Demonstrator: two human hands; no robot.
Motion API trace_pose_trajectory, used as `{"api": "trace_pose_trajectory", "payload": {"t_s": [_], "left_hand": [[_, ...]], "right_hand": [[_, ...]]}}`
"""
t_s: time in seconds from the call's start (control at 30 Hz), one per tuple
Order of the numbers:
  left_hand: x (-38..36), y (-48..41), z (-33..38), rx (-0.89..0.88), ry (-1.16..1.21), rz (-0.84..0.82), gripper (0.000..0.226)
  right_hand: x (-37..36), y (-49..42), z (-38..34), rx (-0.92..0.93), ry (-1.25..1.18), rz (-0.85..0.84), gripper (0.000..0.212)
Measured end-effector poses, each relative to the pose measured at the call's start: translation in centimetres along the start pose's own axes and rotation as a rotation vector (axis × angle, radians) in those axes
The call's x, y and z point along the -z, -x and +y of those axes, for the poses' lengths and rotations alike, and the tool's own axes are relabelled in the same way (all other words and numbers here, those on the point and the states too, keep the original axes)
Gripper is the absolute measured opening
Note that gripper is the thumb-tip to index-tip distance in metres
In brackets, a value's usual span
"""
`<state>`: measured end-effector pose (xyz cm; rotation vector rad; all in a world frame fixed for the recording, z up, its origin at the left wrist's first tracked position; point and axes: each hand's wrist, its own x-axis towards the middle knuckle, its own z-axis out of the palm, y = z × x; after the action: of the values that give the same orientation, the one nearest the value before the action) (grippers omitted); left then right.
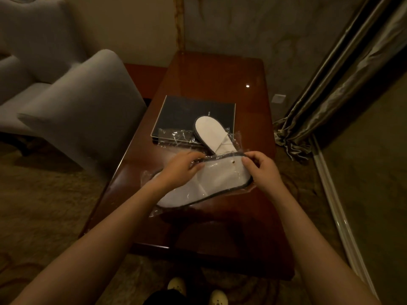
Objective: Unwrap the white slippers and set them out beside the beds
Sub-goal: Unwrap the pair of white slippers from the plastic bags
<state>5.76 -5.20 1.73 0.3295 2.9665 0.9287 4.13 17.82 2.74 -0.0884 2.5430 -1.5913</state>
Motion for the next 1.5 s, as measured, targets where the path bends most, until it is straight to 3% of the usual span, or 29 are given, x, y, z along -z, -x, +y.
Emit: {"api": "trace_pose_trajectory", "payload": {"t_s": [0.1, 0.23, 0.53, 0.7, 0.93, 1.2, 1.4, 1.5], "left_hand": [[-0.2, 0.1, -0.4, -0.046, 0.028, 0.007, 0.022], [-0.6, -0.1, 0.1, -0.158, -0.04, 0.03, 0.025], [1.3, -0.1, -3.0, -0.081, 0.016, 0.063, 0.031], [0.6, -1.2, -1.9, -0.14, -0.009, 0.102, 0.028], [1.5, -2.6, -3.3, -0.153, -0.042, 0.111, 0.026], [0.7, -3.5, -7.0, 0.191, -0.063, 0.134, 0.023], [-0.3, -4.4, -7.1, 0.26, -0.197, 0.26, 0.023], [-0.3, -5.0, -7.3, 0.281, -0.129, 0.187, 0.025]], "right_hand": [[0.9, -0.2, -0.5, 0.05, 0.124, -0.179, 0.015], [0.7, -1.1, -2.1, 0.233, 0.503, -0.34, 0.023], [0.9, -1.5, -2.9, 0.272, 0.498, -0.237, 0.02], [-0.3, -1.9, -3.5, 0.285, 0.772, -0.335, 0.028], [-0.2, -2.1, -3.8, 0.366, 0.829, -0.143, 0.021], [-0.1, -1.9, -3.0, 0.287, 0.879, 0.041, 0.021], [0.8, -1.3, -3.2, 0.235, 0.848, 0.106, 0.021], [1.6, -0.8, -3.6, 0.183, 0.824, 0.105, 0.022]]}}
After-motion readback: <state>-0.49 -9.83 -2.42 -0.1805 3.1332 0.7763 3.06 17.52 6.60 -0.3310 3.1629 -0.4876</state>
